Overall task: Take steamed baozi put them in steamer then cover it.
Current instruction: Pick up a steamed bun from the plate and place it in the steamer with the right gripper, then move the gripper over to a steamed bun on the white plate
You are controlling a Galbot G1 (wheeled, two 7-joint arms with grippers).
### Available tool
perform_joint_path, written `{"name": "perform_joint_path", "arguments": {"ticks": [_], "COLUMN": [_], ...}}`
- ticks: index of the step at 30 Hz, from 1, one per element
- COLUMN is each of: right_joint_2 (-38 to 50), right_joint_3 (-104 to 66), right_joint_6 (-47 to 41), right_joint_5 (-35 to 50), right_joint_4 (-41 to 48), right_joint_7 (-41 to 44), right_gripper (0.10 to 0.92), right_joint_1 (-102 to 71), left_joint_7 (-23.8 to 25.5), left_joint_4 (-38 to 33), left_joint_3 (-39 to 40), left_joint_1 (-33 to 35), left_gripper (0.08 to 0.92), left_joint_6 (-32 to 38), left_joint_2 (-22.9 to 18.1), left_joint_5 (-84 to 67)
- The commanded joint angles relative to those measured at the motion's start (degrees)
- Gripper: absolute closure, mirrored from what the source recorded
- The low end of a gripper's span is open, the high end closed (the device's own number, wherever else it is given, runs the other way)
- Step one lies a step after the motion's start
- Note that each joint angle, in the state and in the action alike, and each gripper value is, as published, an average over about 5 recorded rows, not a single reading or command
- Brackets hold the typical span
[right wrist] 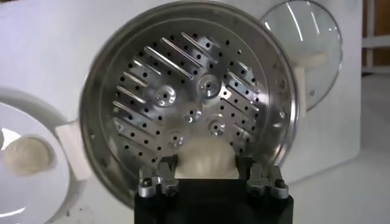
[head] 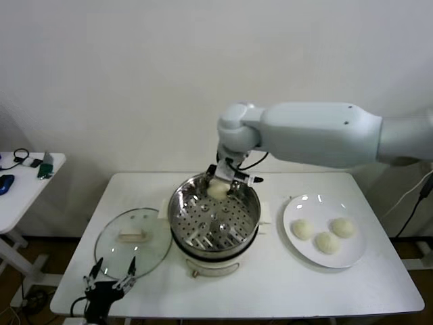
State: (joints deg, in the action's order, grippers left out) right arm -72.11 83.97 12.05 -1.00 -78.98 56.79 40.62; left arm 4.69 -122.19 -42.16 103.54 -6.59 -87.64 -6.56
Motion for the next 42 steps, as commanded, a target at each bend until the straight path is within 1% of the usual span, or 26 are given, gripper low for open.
{"name": "perform_joint_path", "arguments": {"ticks": [1, 16, 19, 21, 24, 26, 30, 34, 35, 38, 42], "right_joint_2": [-3.0, -4.5, -4.7, -4.4, -3.2, -1.7, 3.4, 11.3, 13.2, 19.2, 27.2], "right_joint_3": [0.0, -1.7, -1.9, -1.9, -1.7, -1.3, 1.0, 5.5, 6.9, 13.4, 21.7], "right_joint_6": [0.6, 1.5, 2.9, 4.3, 5.3, 5.2, 4.4, -2.0, -3.9, -9.8, -16.7], "right_joint_5": [-5.5, -6.6, -6.2, -4.7, 0.9, 5.7, 16.7, 32.4, 34.8, 38.8, 39.4], "right_joint_4": [6.8, 12.0, 12.3, 11.8, 10.1, 8.6, 6.2, 5.3, 5.0, 3.9, 1.7], "right_joint_7": [-1.0, -3.3, -3.0, -2.3, -0.2, 2.0, 7.9, 10.5, 10.3, 8.2, 4.6], "right_gripper": [0.372, 0.372, 0.37, 0.342, 0.26, 0.222, 0.204, 0.203, 0.203, 0.202, 0.203], "right_joint_1": [-7.0, -9.9, -9.4, -8.2, -5.1, -2.1, 6.3, 12.9, 14.1, 17.4, 19.3], "left_joint_7": [0.0, -0.1, -0.1, -0.1, -0.1, -0.1, 0.0, 0.1, 0.1, 0.1, 0.1], "left_joint_4": [0.2, 1.0, 0.9, 0.8, 0.6, 0.5, 0.2, -0.1, -0.1, -0.2, -0.3], "left_joint_3": [-0.1, -0.1, -0.1, -0.1, 0.0, 0.1, 0.4, 0.5, 0.5, 0.6, 0.8], "left_joint_1": [0.0, -0.6, -0.5, -0.4, -0.3, -0.3, -0.2, -0.1, -0.1, -0.1, -0.4], "left_gripper": [0.177, 0.177, 0.177, 0.177, 0.177, 0.177, 0.177, 0.177, 0.177, 0.177, 0.177], "left_joint_6": [0.1, 0.4, 0.5, 0.5, 0.5, 0.5, 0.5, 0.5, 0.5, 0.3, 0.2], "left_joint_2": [-0.1, -0.2, -0.2, -0.2, -0.3, -0.3, -0.3, -0.2, -0.2, 0.0, 0.4], "left_joint_5": [0.1, 0.2, 0.2, 0.3, 0.4, 0.5, 1.0, 1.2, 1.1, 1.0, 0.8]}}
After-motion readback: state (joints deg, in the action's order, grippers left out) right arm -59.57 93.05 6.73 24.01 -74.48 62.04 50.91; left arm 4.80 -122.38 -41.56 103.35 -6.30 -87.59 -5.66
